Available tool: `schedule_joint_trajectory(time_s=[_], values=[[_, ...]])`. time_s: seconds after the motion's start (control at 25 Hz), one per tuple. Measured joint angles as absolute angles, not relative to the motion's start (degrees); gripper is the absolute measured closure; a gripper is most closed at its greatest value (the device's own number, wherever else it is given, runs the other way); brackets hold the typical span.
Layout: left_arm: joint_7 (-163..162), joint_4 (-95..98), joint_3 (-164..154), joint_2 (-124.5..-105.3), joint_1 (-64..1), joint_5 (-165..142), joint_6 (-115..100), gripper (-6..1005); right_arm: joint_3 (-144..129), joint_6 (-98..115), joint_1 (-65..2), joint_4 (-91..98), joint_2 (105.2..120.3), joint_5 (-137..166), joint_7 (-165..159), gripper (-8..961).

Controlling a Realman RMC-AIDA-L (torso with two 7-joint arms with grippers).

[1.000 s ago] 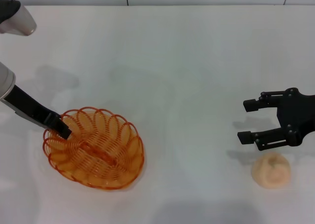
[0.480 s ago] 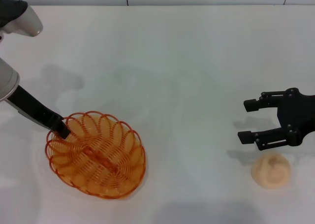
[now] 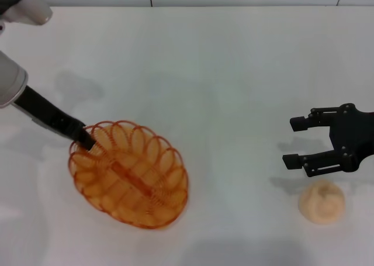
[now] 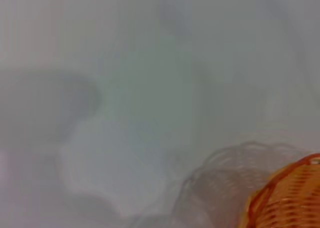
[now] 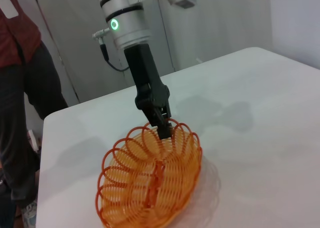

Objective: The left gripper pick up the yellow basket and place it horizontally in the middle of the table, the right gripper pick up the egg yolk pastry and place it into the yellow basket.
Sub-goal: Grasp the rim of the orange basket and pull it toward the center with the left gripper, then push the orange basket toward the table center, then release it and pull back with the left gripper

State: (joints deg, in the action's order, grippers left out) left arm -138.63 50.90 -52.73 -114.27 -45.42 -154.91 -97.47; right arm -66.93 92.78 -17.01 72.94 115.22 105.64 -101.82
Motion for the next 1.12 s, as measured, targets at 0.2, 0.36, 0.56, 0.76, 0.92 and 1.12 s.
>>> schedule_joint_trajectory(time_s=[0.2,0.36,0.56,0.76,0.92,1.12], values=[[-142.1,50.9,-50.5,-114.13,-45.8,-152.6,-97.1,909,-66.6,92.7,-17.1,72.9,115.22,105.6,-101.8,137],[-146.1,50.9,-48.1,-114.52,-45.7,-152.3,-96.3,916,-66.4,92.6,-17.1,72.9,115.22,105.5,-101.8,137],[-151.6,50.4,-47.7,-114.67,-45.3,-151.8,-94.0,918,-66.4,92.6,-17.1,72.9,115.22,105.3,-101.6,137],[-155.3,50.2,-47.0,-114.83,-45.1,-150.3,-92.8,920,-66.4,93.0,-17.1,72.9,115.22,104.8,-101.6,137],[-157.9,50.1,-45.3,-114.79,-44.7,-146.6,-91.7,921,-66.7,93.4,-17.1,73.0,115.23,104.7,-101.5,137],[-159.9,49.9,-45.3,-114.96,-44.5,-145.2,-90.6,922,-66.9,93.9,-17.1,73.2,115.22,103.5,-101.5,137]])
